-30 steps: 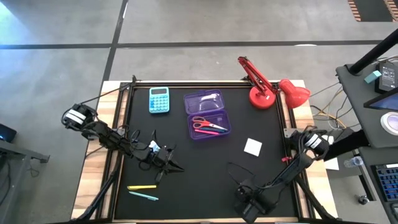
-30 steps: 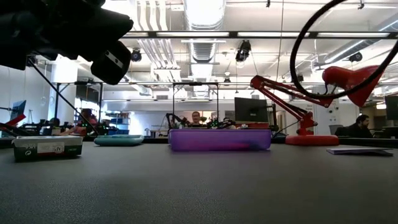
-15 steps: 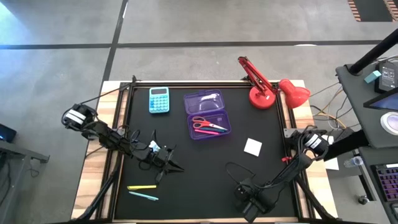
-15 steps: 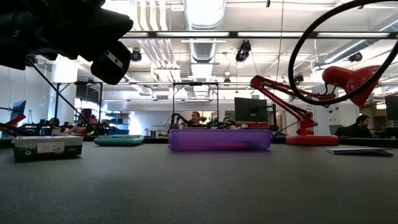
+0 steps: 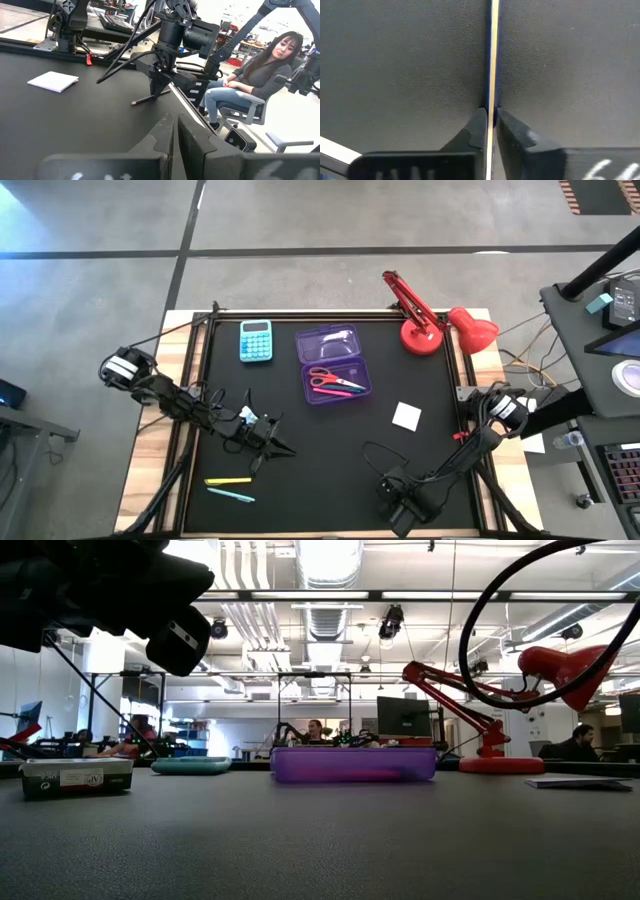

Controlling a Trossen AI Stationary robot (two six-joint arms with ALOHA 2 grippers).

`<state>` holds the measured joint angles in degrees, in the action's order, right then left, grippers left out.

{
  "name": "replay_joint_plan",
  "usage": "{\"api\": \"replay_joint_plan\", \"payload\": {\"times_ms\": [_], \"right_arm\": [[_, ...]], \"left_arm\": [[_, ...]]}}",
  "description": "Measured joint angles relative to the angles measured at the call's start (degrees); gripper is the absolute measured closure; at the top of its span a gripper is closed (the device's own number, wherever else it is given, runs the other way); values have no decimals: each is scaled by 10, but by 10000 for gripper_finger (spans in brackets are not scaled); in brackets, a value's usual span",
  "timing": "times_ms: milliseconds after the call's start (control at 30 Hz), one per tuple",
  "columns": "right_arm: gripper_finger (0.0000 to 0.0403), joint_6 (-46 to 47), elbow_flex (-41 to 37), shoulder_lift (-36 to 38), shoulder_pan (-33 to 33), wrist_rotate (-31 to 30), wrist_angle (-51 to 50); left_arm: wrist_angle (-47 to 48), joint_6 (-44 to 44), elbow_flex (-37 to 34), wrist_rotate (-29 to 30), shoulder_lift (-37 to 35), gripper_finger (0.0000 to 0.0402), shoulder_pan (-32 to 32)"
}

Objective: Pack school essentials
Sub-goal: Put the black and white pencil into the violet supply box

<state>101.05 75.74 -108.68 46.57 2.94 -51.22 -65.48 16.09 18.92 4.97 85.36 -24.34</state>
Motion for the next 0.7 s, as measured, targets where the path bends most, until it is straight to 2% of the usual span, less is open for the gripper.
{"api": "replay_joint_plan", "payload": {"times_ms": [200,267,467,700], "right_arm": [[388,-8,1,7,-2,0,-1],[389,-21,1,16,-2,-19,-19],[389,-83,8,63,-21,-146,-38],[390,-270,8,93,-94,-301,-39]], "left_arm": [[0,0,0,0,0,393,0],[0,0,0,0,0,393,0],[0,0,0,0,0,393,0],[0,0,0,0,0,393,0]]}}
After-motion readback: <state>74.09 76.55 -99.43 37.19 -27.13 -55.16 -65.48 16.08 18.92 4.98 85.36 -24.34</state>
